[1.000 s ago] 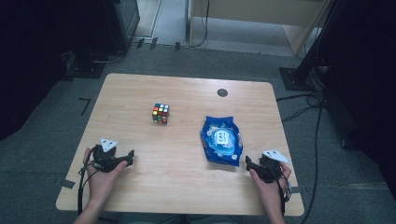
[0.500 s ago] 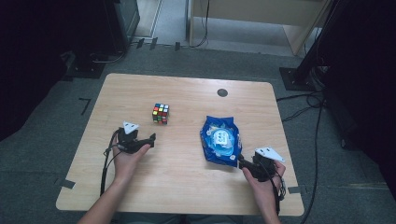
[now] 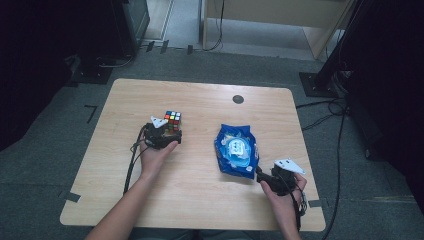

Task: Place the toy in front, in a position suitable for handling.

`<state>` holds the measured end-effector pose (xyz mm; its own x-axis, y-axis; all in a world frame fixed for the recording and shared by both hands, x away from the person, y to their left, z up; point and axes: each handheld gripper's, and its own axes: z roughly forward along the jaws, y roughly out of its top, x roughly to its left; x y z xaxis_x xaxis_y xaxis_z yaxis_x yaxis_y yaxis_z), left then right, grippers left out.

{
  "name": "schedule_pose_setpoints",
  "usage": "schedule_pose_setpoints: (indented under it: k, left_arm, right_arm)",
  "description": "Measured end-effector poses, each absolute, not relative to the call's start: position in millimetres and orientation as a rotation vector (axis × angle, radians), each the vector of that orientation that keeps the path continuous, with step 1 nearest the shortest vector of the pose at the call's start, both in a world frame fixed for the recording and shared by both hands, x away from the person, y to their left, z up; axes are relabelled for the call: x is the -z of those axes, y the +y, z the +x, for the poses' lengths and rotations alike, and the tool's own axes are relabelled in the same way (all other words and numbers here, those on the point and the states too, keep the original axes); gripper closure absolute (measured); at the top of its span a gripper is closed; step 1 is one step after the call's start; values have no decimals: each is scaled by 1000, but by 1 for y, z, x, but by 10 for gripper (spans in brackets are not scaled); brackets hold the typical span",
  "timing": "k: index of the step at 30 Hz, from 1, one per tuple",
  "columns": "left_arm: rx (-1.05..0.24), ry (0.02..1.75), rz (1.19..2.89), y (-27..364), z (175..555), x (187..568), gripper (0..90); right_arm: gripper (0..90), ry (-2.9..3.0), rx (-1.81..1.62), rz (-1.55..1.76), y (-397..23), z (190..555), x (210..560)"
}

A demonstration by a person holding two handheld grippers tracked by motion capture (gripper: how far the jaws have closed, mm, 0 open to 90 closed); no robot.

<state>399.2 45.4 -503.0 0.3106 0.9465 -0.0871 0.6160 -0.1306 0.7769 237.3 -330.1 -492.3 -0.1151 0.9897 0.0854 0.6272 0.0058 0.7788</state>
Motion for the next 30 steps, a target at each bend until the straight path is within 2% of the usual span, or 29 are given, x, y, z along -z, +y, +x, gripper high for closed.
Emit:
schedule_pose_setpoints:
  k: [3,6,8,11,14,17,24,30]
  left_arm:
    - [-591,1417,1852,39,410,504,139]
    - [-560,1467,1828,37,421,503,146]
    - [-611,1475,1833,33,424,503,155]
    - [-660,1490,1851,29,431,506,211]
    - [-685,1479,1853,28,434,507,330]
    - [-685,1460,1875,28,432,507,338]
    - [-662,1445,1876,32,405,496,339]
    - [-671,1392,1887,37,361,484,339]
  right_arm:
    - [276,1795,-942,1657,-331,237,494]
    - [276,1797,-937,1657,-332,237,494]
    - [276,1796,-933,1658,-332,237,495]
    - [275,1798,-928,1660,-333,236,496]
    - [274,1802,-926,1656,-333,236,496]
    - [274,1798,-929,1658,-334,236,496]
    - [274,1793,-922,1658,-336,240,496]
    - [275,1780,-936,1649,-334,241,491]
